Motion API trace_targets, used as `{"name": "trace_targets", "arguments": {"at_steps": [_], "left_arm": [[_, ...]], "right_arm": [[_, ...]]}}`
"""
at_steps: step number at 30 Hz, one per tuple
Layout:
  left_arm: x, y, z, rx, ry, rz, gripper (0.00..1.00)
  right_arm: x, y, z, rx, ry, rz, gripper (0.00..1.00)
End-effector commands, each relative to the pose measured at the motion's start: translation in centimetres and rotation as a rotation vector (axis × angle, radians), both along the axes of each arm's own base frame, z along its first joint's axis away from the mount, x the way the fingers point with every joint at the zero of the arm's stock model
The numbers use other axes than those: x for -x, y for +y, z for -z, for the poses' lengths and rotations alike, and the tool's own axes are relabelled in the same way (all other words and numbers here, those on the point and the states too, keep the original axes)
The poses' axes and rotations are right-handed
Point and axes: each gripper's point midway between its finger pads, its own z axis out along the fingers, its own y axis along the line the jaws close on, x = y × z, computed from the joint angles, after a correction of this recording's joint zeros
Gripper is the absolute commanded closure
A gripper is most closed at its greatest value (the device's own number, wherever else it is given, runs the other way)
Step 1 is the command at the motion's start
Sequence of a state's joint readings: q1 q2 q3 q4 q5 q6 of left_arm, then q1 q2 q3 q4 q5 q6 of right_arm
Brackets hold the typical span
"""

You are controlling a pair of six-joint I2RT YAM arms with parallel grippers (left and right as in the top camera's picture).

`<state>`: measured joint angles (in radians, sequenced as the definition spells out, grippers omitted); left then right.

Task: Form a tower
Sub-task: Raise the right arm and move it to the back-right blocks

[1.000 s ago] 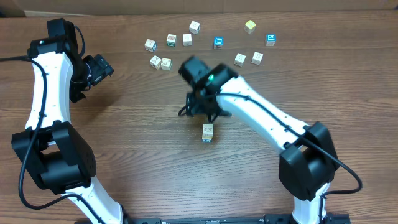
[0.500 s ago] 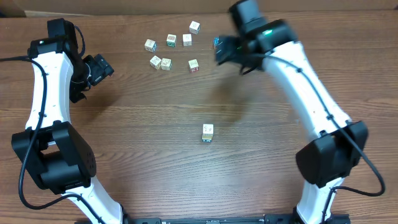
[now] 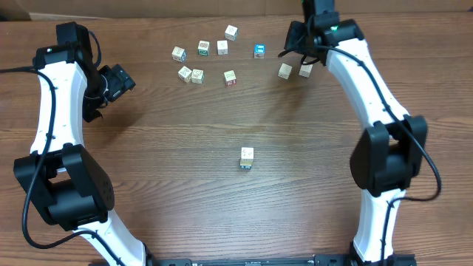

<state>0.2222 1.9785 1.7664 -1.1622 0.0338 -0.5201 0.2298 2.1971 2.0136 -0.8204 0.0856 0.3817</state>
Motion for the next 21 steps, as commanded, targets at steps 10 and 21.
{"name": "trace_targets", "arguments": {"at_steps": [10,21], "left_arm": [[-0.4,-0.2,-1.5,-0.012,-0.04,0.018,0.0],[-0.4,-0.2,-1.5,-0.012,-0.04,0.018,0.0]], "right_arm": [[-0.5,2.7,9.8,0.029,0.117,-0.037,0.46],[-0.5,3.1,11.3,0.033,0.131,-0.043,0.37]]}}
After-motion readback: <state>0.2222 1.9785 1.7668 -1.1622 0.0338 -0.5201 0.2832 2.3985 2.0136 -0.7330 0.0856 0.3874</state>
